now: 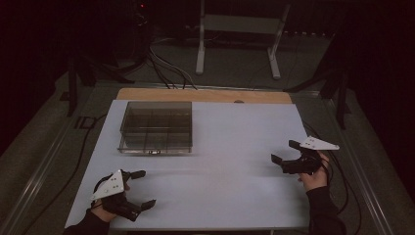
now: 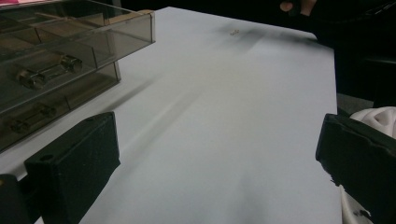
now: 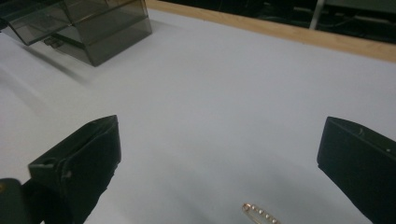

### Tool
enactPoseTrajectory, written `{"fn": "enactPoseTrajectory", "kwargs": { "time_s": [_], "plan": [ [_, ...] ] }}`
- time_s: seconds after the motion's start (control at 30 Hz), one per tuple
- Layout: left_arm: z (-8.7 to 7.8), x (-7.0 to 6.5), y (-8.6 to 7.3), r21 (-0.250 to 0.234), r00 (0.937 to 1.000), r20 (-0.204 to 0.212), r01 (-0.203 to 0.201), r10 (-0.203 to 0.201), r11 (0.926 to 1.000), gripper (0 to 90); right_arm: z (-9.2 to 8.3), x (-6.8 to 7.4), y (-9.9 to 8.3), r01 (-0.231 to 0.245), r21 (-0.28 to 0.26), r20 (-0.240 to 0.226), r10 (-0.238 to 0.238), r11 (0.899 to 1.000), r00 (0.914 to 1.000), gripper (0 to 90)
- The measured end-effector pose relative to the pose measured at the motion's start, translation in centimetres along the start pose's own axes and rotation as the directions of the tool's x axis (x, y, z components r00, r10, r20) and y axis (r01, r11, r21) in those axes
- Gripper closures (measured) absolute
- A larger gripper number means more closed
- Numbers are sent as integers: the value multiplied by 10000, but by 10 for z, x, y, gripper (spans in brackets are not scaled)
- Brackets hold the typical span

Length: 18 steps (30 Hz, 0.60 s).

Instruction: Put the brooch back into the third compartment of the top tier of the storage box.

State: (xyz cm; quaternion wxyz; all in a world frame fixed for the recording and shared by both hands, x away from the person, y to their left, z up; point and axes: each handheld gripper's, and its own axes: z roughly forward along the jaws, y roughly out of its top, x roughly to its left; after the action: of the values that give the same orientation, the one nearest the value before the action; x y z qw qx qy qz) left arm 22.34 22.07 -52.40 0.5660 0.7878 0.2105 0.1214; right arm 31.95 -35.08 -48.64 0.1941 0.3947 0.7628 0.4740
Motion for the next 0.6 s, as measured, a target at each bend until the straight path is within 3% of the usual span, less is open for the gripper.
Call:
{"fn": "enactPoseTrajectory", "kwargs": {
  "time_s": [0.4, 0.57, 0.6],
  "plan": [
    [0, 0, 0, -14, 10000, 16, 10, -10, 10000, 6, 11, -19, -17, -772, 682, 371, 748, 9947, 9965, 0],
    [0, 0, 0, -16, 10000, 19, 24, -24, 10000, 6, 19, -25, -24, -1219, 1377, 535, 1155, 9829, 9919, 91],
    [0, 0, 0, -10, 10000, 23, 20, -20, 10000, 6, 21, -26, -24, -1135, 1487, 609, 1055, 9823, 9926, 117]
  ]
}}
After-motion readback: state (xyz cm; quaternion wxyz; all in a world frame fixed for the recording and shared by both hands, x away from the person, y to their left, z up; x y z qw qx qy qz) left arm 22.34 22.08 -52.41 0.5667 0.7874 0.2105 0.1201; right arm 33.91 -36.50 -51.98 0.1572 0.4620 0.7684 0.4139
